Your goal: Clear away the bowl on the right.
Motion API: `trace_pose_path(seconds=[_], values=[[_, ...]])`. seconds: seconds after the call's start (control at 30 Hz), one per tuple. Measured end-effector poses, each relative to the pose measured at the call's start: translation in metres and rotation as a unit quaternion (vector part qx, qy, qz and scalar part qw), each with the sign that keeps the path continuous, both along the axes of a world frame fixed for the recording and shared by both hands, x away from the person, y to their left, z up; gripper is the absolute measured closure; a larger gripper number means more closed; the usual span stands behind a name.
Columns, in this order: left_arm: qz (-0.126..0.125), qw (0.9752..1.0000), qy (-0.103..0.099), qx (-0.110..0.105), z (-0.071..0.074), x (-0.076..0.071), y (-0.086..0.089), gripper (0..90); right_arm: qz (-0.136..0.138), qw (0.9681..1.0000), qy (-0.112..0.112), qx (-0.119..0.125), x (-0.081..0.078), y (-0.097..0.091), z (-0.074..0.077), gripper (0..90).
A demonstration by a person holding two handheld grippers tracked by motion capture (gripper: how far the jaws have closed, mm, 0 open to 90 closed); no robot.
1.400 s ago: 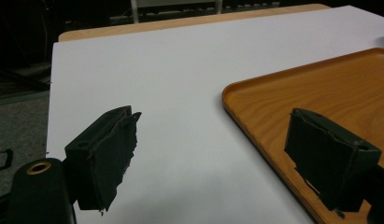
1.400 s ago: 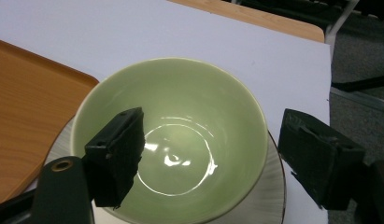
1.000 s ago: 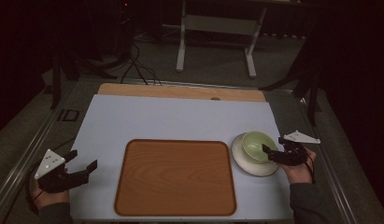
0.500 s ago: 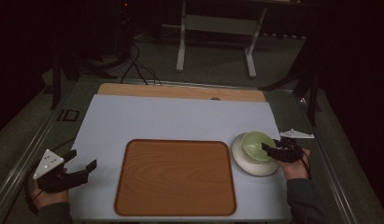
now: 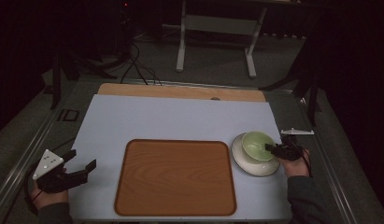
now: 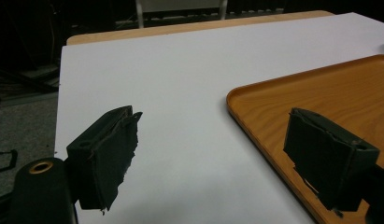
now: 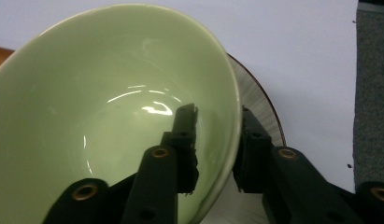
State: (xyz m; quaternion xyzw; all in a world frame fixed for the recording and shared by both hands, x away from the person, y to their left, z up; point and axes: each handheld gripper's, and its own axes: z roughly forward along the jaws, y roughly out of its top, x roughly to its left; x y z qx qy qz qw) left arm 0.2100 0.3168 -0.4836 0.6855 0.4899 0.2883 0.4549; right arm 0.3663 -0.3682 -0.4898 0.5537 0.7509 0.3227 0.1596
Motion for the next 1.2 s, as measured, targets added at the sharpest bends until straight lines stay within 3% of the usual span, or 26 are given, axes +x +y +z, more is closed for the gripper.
trace_pose_path(seconds=[0.2,0.6,0.97,1.2], values=[[0.000,1.0000,-0.001,0.001,0.000,0.000,0.000,17.1,-0.011,0.9997,0.021,0.007,0.003,0.000,-0.001,77.5],[0.003,1.0000,-0.002,0.002,0.000,-0.001,0.001,17.3,-0.005,0.9984,0.055,0.008,0.007,0.006,0.001,80.6],[0.003,1.0000,-0.002,0.003,0.000,-0.002,0.001,17.3,0.000,0.9971,0.074,0.015,0.010,0.012,0.001,83.5],[0.003,1.0000,-0.002,0.002,0.000,-0.002,0.001,17.3,-0.006,0.9973,0.068,0.028,0.008,0.011,0.001,83.6]])
